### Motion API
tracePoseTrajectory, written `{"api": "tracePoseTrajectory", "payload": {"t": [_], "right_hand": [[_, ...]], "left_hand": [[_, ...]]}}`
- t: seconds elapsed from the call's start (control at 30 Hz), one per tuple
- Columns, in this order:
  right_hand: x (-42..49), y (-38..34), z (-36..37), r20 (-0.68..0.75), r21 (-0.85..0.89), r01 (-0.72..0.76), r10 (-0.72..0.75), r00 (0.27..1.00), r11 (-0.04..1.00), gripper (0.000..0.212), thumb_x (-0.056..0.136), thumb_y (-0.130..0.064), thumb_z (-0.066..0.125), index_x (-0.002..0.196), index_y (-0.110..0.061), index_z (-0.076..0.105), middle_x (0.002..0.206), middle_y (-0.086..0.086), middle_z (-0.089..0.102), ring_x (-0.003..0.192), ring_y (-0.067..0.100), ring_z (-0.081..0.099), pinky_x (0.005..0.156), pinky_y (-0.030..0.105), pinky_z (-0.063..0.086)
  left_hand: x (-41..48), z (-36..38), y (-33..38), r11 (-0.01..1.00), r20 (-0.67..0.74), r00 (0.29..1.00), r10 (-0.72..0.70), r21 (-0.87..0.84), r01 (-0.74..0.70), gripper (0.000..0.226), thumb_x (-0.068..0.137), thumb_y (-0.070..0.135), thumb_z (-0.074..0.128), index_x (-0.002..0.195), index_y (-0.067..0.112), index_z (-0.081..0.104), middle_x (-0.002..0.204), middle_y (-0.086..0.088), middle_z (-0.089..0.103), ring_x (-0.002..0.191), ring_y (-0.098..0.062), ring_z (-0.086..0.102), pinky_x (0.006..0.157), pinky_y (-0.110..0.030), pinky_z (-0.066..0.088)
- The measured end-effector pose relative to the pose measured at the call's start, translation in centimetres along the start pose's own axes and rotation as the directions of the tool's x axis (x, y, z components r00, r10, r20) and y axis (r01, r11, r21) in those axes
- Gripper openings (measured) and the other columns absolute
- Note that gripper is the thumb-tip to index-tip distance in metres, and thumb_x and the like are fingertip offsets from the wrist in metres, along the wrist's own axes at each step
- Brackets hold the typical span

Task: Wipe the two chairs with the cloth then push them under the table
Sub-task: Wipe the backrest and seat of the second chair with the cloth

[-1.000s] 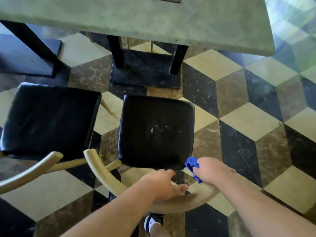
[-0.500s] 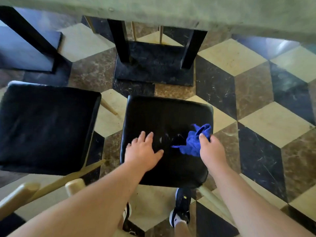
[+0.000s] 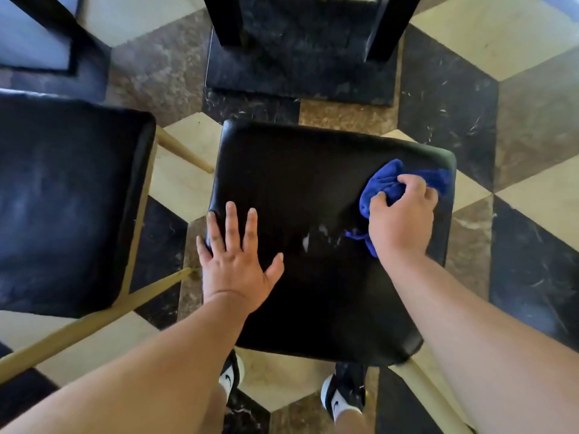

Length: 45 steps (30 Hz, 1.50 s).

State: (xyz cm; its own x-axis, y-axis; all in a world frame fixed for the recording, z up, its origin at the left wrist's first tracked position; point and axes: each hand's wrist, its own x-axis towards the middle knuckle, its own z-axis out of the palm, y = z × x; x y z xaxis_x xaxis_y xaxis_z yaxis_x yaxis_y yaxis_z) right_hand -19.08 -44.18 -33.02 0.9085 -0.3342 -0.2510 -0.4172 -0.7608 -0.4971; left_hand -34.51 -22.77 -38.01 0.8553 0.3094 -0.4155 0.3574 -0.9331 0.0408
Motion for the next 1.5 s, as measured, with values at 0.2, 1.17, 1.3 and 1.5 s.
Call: {"api": "tracePoseTrajectory", "payload": {"t": [0.2,1.17,1.3,1.5], "right_hand": [[-0.1,-6.6,6.4,-0.022,0.084,0.172,-0.171,0.985,0.981,0.036,0.093,-0.024,0.066,0.128,-0.019,0.058,0.137,0.010,0.053,0.110,0.032,0.061,0.086,0.035,0.049],[6.6,4.6,-3.1,0.088,-0.206,0.371,-0.361,0.929,0.905,0.037,0.084,-0.011,0.069,0.121,-0.012,0.066,0.122,0.018,0.057,0.111,0.041,0.056,0.095,0.038,0.043],[4.9,4.9,-2.3,-0.078,-0.159,0.084,-0.097,0.992,0.984,0.033,0.092,-0.019,0.065,0.124,-0.017,0.060,0.131,0.014,0.052,0.114,0.038,0.055,0.089,0.039,0.043],[-2.2,1.5,2.2,-0.052,-0.056,0.157,-0.159,0.986,0.986,0.032,0.085,-0.007,0.069,0.117,-0.006,0.066,0.120,0.020,0.059,0.107,0.043,0.056,0.092,0.048,0.046]], "left_hand": [[0.2,1.2,-0.4,0.998,-0.093,0.996,0.003,-0.063,-0.009,0.097,0.091,0.079,0.039,0.168,0.027,0.011,0.177,-0.008,-0.008,0.161,-0.041,-0.002,0.122,-0.068,0.021],[-0.1,1.7,-0.8,0.999,-0.122,0.993,0.004,-0.031,-0.008,0.099,0.091,0.076,0.039,0.167,0.032,-0.006,0.177,-0.007,-0.009,0.161,-0.037,-0.009,0.123,-0.067,0.022],[0.0,1.6,-0.7,1.000,-0.115,0.993,0.001,-0.029,-0.005,0.096,0.092,0.078,0.033,0.167,0.030,-0.003,0.177,-0.007,-0.010,0.161,-0.039,-0.007,0.123,-0.067,0.022],[0.0,1.6,-0.7,0.998,-0.106,0.994,0.007,-0.055,-0.013,0.093,0.093,0.081,0.023,0.167,0.031,-0.004,0.177,-0.006,-0.010,0.161,-0.039,-0.006,0.123,-0.067,0.021]]}}
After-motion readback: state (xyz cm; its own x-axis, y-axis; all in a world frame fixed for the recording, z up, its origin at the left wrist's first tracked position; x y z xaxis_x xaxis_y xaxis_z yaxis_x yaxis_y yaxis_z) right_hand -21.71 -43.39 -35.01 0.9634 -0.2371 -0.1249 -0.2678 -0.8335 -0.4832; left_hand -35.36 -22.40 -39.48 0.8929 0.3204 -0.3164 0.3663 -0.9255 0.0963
